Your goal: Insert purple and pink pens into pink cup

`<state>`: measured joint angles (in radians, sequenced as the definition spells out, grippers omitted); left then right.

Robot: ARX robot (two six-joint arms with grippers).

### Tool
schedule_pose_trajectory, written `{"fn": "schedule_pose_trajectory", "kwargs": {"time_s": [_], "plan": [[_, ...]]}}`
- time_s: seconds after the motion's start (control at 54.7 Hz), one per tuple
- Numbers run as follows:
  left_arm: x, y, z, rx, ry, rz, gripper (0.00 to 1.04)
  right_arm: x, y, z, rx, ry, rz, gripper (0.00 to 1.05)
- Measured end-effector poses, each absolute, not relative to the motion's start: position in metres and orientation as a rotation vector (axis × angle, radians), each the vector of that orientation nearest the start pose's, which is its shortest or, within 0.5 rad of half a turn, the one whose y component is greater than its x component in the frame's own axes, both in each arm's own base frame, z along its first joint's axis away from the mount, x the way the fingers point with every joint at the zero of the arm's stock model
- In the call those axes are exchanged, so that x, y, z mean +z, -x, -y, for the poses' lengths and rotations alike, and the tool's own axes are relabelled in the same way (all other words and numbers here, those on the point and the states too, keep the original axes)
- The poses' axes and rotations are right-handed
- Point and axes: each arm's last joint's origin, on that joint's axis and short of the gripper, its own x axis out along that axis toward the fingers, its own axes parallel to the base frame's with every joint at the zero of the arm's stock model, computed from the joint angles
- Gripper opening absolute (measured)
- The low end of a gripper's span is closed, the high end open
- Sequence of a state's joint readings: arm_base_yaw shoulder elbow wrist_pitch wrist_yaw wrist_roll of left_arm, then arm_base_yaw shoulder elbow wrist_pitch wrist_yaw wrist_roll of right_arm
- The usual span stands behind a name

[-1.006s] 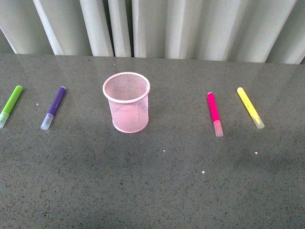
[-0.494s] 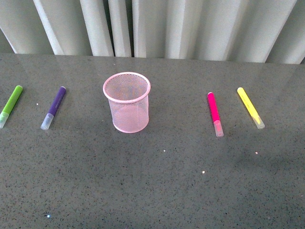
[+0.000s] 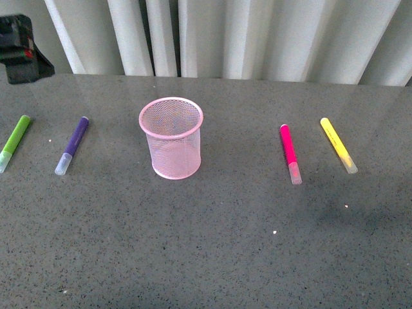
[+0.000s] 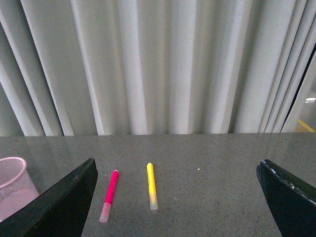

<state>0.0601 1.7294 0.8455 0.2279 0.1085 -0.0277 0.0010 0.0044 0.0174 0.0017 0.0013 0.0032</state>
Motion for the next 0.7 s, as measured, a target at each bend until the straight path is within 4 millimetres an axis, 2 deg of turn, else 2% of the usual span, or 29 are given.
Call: {"fn": "schedule_pose_trajectory", "kwargs": {"time_s": [0.146,0.476,0.695], "plan": [[0.134,-0.356,-0.011,-0.045,0.047,-0.724,0.98,0.169,-0.097,0.0,-0.001,-0.003,0.015,0.98],[0.112,-0.387,0.01,-0.078,-0.027,-0.767,0.98,0.169,-0.097,0.0,-0.001,-0.004,0.015,0.98],[0.093,-0.403,0.015,-0.074,-0.083,-0.803,0.98,0.169,-0.097,0.0,0.0,-0.003,0.015,0.98]]}}
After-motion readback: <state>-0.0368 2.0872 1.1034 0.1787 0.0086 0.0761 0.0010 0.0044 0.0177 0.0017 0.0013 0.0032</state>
